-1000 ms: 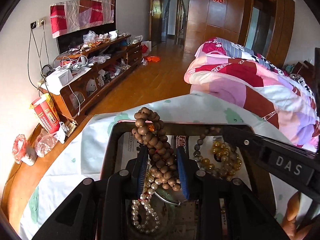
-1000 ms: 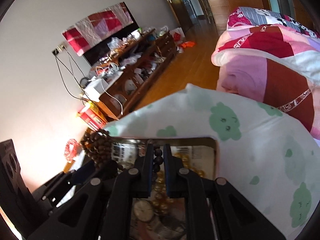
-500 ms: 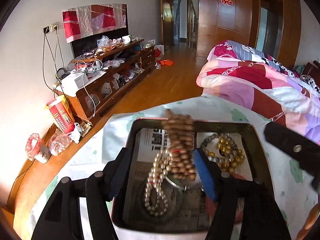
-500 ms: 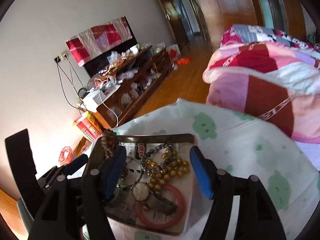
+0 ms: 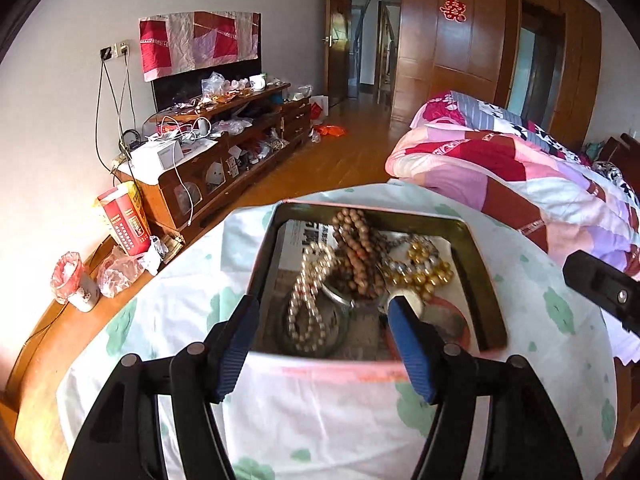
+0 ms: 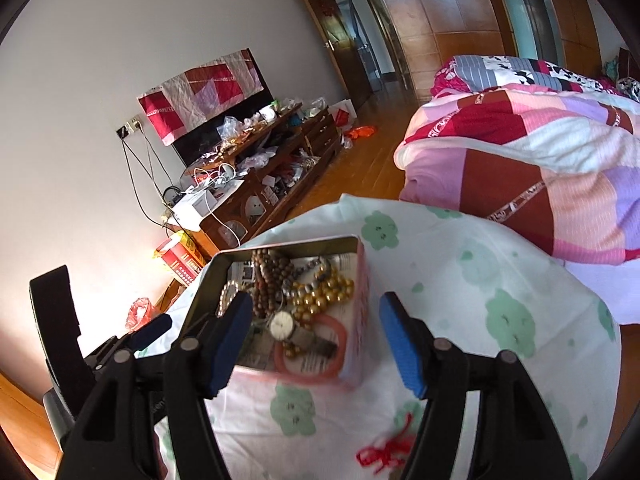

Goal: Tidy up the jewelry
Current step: 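Lower both bead strands into the tin and open both tools, then withdraw both tools toward the silver ring and red knot charm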

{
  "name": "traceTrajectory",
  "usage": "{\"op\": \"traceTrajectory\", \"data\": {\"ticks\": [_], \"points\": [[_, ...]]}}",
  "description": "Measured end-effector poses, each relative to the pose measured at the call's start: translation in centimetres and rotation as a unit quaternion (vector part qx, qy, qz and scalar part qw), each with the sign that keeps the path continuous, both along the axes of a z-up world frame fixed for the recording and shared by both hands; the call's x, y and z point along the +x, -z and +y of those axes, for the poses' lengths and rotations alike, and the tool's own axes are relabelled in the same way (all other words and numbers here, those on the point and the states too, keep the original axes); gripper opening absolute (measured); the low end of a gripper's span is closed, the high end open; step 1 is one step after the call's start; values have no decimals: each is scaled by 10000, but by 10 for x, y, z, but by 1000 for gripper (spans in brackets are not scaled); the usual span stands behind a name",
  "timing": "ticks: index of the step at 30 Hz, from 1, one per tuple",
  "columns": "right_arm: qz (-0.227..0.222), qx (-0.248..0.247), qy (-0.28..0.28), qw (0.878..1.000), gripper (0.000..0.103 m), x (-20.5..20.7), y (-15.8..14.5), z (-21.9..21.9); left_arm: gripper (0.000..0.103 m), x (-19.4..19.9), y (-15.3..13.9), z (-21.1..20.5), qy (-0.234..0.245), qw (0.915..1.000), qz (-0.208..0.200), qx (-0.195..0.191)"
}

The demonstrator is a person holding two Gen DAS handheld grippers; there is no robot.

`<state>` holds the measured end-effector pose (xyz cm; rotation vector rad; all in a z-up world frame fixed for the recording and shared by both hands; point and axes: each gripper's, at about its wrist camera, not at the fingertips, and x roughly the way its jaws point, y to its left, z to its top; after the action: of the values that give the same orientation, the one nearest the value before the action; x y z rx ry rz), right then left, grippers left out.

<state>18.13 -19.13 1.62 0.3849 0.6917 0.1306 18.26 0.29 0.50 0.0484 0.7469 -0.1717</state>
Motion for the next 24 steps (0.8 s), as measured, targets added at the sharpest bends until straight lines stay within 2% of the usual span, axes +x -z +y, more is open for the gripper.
{"op": "traceTrajectory", "data": {"ticks": [4, 8, 24], "points": [[-72, -124, 82, 9999, 69, -24, 1, -5, 67, -22, 5, 1, 35, 10000, -7, 89], [-113, -288, 140, 9994, 69, -48, 6, -6, 67, -42, 15, 7, -66, 9999, 128, -8], [231, -334, 263, 9988, 69, -103, 46, -18, 67, -108, 36, -3, 134, 9995, 288, -35]]}}
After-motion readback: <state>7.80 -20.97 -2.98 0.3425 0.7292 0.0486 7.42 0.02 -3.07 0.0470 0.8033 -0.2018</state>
